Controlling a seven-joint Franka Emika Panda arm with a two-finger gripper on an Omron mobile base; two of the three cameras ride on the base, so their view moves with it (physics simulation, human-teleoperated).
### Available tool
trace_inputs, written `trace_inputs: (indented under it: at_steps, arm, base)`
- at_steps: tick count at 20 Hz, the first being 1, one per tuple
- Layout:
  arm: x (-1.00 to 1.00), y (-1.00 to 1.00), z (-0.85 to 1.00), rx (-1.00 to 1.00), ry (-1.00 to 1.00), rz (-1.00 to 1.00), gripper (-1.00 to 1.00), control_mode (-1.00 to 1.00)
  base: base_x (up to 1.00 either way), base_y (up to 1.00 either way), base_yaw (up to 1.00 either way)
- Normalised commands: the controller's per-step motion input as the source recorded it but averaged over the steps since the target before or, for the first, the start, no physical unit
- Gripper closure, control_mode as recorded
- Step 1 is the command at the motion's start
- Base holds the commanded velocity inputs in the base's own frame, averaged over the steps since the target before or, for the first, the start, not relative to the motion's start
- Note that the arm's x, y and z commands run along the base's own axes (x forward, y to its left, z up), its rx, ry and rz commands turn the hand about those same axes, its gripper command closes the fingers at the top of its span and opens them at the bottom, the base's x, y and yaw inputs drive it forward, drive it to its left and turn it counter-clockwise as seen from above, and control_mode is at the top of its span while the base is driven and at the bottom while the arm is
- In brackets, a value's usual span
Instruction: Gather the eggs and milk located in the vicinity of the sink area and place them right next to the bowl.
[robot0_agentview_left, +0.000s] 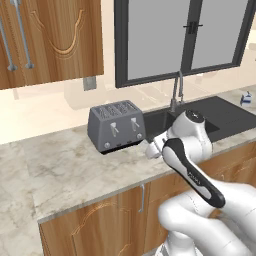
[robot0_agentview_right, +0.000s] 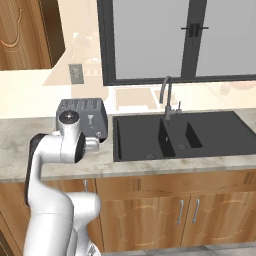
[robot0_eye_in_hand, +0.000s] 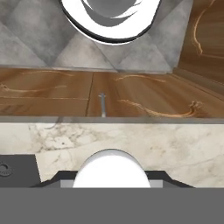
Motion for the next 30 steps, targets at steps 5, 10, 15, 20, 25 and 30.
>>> trace_inputs:
  at_steps: [5,10,15,20,25,30]
  arm:
    - [0.0,-0.32,0.0,0.13,0.0,0.03,1.0,-1.0]
    - [0.0,-0.36,0.0,0.17,0.0,0.0,1.0,-1.0]
    - [0.0,-0.08,0.0,0.03,0.0,0.0,1.0,1.0]
    - [0.0,0.0,0.0,0.0,0.0,0.0,1.0,1.0]
    - [0.0,0.0,0.0,0.0,0.0,0.0,1.0,1.0]
    - [0.0,0.0,0.0,0.0,0.0,0.0,1.0,1.0]
  base:
    - [0.0,0.0,0.0]
    - [0.0,0.0,0.0]
    - [0.05,-0.38,0.07]
    - [0.24,-0.47,0.19]
    - [0.07,-0.46,0.15]
    - [-0.05,-0.68,0.09]
